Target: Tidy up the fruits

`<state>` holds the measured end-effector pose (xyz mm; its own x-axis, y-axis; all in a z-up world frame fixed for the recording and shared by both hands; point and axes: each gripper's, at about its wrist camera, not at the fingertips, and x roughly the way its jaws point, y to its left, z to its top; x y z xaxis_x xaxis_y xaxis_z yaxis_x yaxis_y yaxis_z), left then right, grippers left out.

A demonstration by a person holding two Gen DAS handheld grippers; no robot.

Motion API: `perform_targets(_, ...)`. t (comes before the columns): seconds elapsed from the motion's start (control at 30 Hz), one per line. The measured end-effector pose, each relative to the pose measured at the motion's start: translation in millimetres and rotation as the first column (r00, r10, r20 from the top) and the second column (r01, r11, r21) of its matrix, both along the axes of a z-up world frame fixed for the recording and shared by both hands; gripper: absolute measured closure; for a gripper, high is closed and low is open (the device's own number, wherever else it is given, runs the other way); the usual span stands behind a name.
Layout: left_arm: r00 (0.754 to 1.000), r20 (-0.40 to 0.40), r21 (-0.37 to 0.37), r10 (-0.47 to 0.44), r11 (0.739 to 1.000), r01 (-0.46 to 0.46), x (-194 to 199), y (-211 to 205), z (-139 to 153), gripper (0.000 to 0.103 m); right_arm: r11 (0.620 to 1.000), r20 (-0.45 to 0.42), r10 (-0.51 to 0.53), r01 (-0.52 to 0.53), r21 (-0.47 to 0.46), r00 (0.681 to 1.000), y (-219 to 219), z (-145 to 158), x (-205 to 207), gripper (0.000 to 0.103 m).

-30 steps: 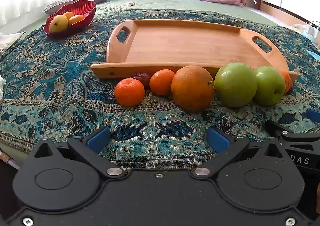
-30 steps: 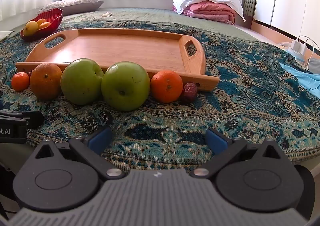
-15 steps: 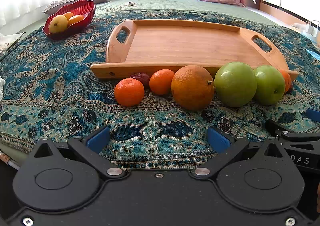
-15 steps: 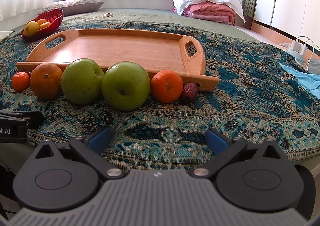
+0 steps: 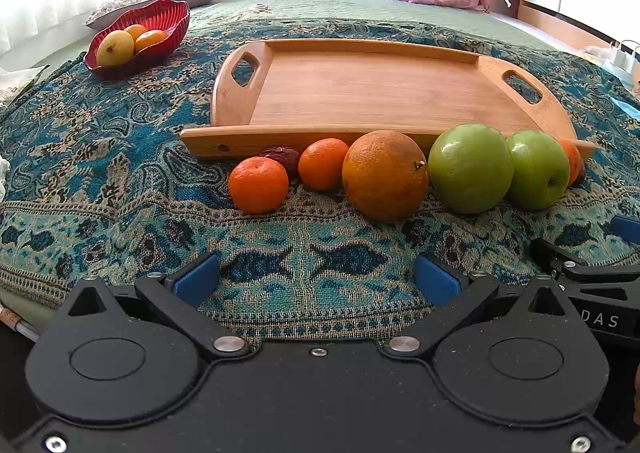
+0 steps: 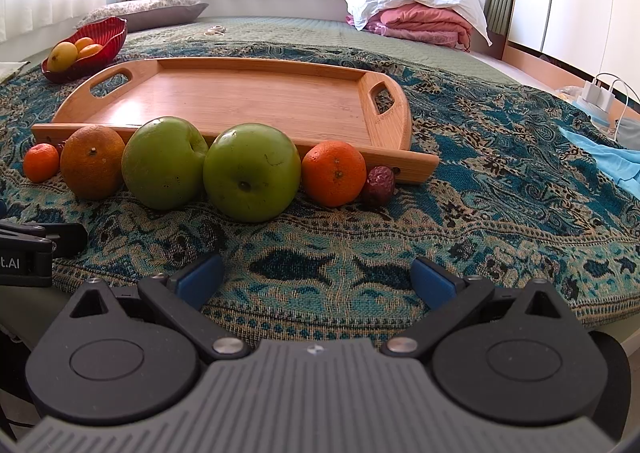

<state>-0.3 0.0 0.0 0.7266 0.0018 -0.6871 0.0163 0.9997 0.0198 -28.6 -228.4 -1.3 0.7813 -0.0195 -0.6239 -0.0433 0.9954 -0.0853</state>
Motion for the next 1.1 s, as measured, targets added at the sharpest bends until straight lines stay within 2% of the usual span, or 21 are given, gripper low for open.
perform_targets(1.1,1.000,0.000,0.001,0.000,1.000,0.000,0.0,0.0,0.0,0.000,1.000,0.003,0.000,0.000,-0.001,1.000,0.2,-0.8,-0.7,0.000)
